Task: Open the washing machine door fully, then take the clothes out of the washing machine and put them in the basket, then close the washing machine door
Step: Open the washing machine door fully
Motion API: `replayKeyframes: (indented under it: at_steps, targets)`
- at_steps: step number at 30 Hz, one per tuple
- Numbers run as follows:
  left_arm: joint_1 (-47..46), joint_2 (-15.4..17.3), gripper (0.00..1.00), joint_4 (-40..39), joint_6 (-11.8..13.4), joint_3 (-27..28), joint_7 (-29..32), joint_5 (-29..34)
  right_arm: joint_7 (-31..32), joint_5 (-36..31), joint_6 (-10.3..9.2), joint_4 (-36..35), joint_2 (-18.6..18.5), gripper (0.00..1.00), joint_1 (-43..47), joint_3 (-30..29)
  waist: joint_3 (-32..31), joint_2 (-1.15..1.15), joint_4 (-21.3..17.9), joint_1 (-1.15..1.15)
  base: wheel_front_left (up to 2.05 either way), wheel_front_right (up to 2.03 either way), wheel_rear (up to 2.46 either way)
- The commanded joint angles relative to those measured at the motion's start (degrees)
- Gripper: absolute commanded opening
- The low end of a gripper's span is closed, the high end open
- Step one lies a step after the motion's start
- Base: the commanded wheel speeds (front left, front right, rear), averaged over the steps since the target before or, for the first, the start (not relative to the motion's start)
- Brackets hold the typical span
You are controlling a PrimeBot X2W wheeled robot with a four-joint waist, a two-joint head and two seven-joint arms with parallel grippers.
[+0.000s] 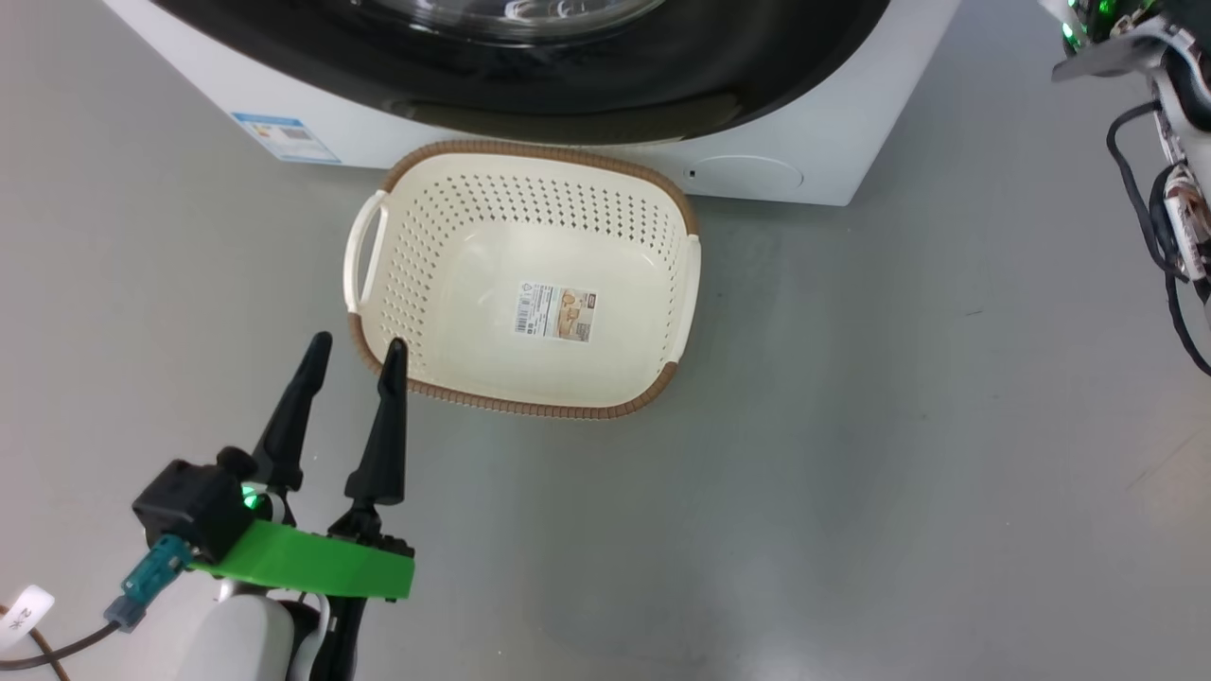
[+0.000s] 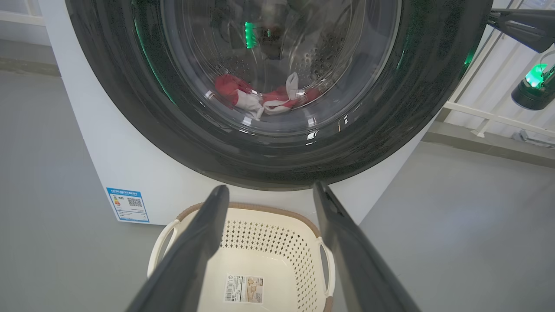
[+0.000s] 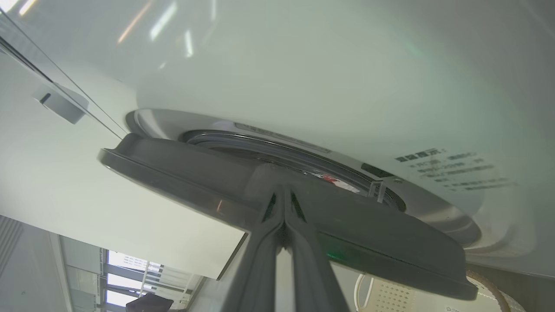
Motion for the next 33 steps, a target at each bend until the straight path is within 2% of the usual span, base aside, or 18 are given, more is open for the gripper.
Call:
replayKeyframes:
  at_steps: [1,10,19,33]
  targets:
    - [-0.97,1.55,1.00,-1.38,-0.18,1.67,-0.47,-0.58,0.89,1.11,0.09,-1.00,1.12,0.00,-1.28,-0.61,0.57,0.00,0.42,0.00,0.00,0.00,0.00]
    - [-1.64,0.94,1.00,-2.10,-0.18,0.89,-0.47,-0.85,6.15,3.14,0.09,3.49,1.96,0.00,-4.11,-0.78,2.02,0.00,1.37,0.00,0.00,0.00,0.00]
    - [-2.67,0.17,1.00,-2.66,-0.18,-0.27,-0.47,-1.19,7.68,2.56,0.09,6.50,2.32,0.00,-6.43,-0.36,3.53,0.00,1.87,0.00,0.00,0.00,0.00]
    - [-2.43,-0.94,1.00,-1.88,-0.18,-1.68,-0.47,-1.25,9.54,2.18,0.09,4.58,2.69,0.00,-3.18,0.16,1.72,0.00,3.34,0.00,0.00,0.00,0.00]
